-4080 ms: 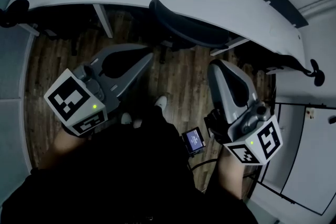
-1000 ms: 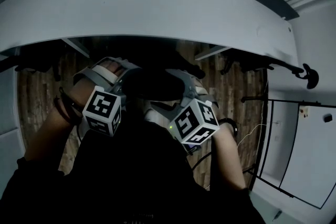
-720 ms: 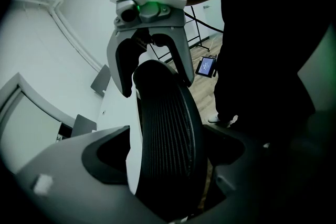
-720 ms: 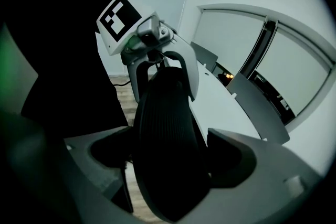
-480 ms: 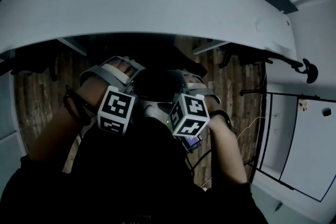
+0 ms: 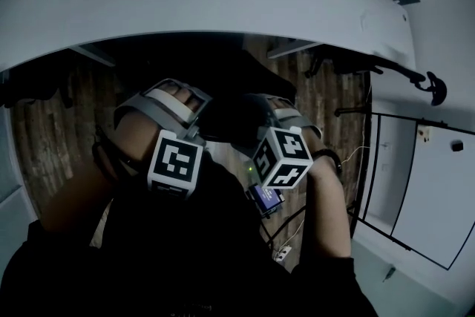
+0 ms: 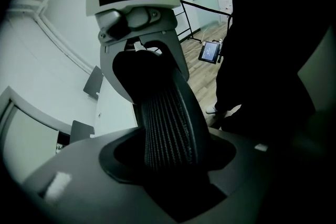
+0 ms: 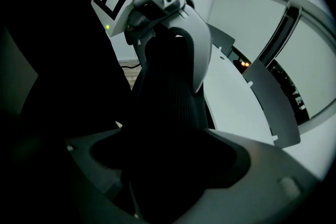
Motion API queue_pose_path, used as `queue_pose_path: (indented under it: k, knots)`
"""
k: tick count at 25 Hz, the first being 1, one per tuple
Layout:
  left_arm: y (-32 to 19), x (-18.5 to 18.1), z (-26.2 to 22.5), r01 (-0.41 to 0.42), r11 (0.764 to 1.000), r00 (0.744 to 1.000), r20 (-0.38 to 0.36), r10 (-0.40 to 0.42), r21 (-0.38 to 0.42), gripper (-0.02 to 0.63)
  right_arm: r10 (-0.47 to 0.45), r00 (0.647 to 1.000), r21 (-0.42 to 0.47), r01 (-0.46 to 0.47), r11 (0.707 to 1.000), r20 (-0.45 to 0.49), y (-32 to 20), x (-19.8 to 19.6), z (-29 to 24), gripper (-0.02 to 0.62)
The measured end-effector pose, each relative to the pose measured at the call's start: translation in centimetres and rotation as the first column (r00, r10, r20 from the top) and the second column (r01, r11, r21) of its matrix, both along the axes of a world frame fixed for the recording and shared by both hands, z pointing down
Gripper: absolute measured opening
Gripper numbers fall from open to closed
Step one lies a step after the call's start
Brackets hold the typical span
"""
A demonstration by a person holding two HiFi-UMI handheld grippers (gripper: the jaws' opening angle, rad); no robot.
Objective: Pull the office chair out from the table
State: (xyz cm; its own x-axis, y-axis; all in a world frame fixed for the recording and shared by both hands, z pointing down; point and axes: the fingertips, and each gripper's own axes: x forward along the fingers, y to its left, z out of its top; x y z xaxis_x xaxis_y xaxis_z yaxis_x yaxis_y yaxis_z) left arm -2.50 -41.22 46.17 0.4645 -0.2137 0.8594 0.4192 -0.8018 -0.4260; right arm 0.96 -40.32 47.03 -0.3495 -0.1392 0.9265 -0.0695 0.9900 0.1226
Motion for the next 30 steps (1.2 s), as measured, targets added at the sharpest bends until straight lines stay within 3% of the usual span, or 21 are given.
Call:
queue_pose_path:
  k: [7,18,30]
  knots:
    - [0.4,0.5,0.4,-0.001,1.000,1.000,-0.006,0.001,-0.010,0.278,0.011,1.000,-0.007,-0.012,1.000,-0.024,0.2,0.7,0.6,0.403]
    - [2.7,0.1,1.3,0.009,0.994,1.000,0.005,-0.010,0.106,0.281,0.028,0.999,0.072,-0.025,0.997,-0.041,3.0,0.0,0.7,0.403]
    - [11.3,2.5,1.2,0.078,0.989,0.997,-0.010,-0.078,0.125,0.293,-0.014,0.999,0.133,0.018,0.991,-0.032,11.5,2.7,1.1,0.377]
